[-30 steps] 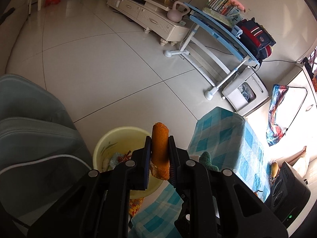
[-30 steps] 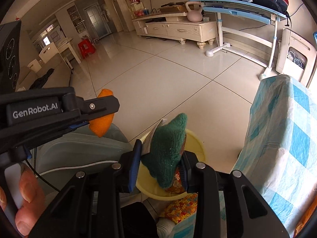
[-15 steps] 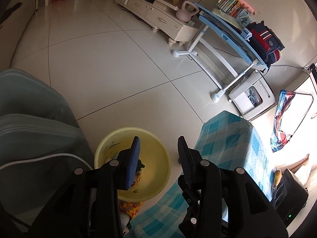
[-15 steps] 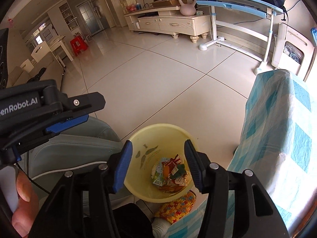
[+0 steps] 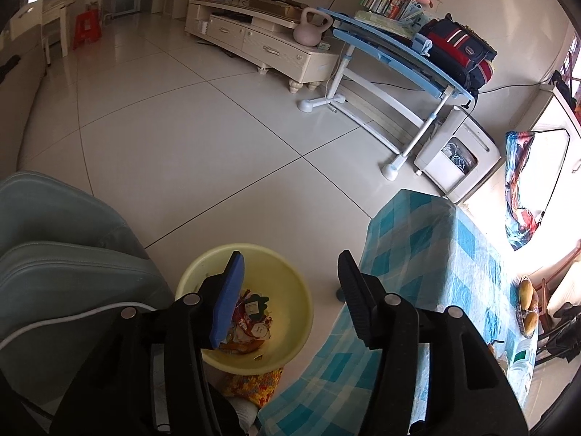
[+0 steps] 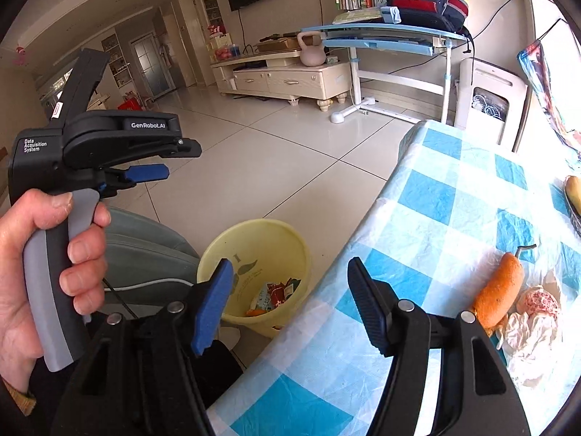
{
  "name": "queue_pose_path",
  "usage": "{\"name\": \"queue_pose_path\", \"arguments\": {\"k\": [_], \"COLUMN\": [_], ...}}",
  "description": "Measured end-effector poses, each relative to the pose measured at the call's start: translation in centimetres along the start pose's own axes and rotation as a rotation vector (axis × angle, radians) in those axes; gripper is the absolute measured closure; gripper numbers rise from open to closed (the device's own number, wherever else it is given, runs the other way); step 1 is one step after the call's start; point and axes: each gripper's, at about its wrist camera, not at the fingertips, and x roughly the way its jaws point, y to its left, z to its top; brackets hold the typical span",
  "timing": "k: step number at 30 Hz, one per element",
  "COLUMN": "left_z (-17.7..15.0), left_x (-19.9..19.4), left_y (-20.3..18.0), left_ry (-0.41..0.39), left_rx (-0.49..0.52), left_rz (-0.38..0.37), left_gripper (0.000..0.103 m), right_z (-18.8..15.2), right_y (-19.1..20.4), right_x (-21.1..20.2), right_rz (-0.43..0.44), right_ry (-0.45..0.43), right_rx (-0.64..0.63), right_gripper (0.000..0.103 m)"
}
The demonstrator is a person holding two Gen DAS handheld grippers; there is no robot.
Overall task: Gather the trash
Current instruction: 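Move both open tools back over the table, then grasp the last orange peel with the left tool while the right moves to the white tissue bag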
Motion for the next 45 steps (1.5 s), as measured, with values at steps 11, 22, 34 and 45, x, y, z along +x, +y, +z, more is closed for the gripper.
{"name": "queue_pose_path", "arguments": {"k": [11, 22, 34, 45], "left_z": [-0.8, -3.0, -9.4, -12.1], "left_x": [-1.1, -1.5, -2.2, -2.1], "left_y": [-3.0, -6.8, -15.9, -20.7], "left_ry": [-0.027, 0.002, 0.061, 0.066], "left_rx": [0.130, 0.264, 0.556, 0.659], "left_rz": [0.011, -0.041, -0.152, -0.156], "left_gripper": [0.046, 0.040, 0.038, 0.037], "right_z": [-2.2, -4.9, -7.0, -4.0], "right_y": [-2.2, -4.8, -12.9, -13.1], "right_x": [-1.8, -5.0, -10.1, -7.7], "right_rz": [-0.059, -0.134, -0.290, -0.269], "right_ry": [-0.032, -0.020, -0.037, 0.007], "right_rx": [0.057, 0.064, 0.258, 0.120], "right_gripper": [0.039, 0.039, 0.039, 0.039]}}
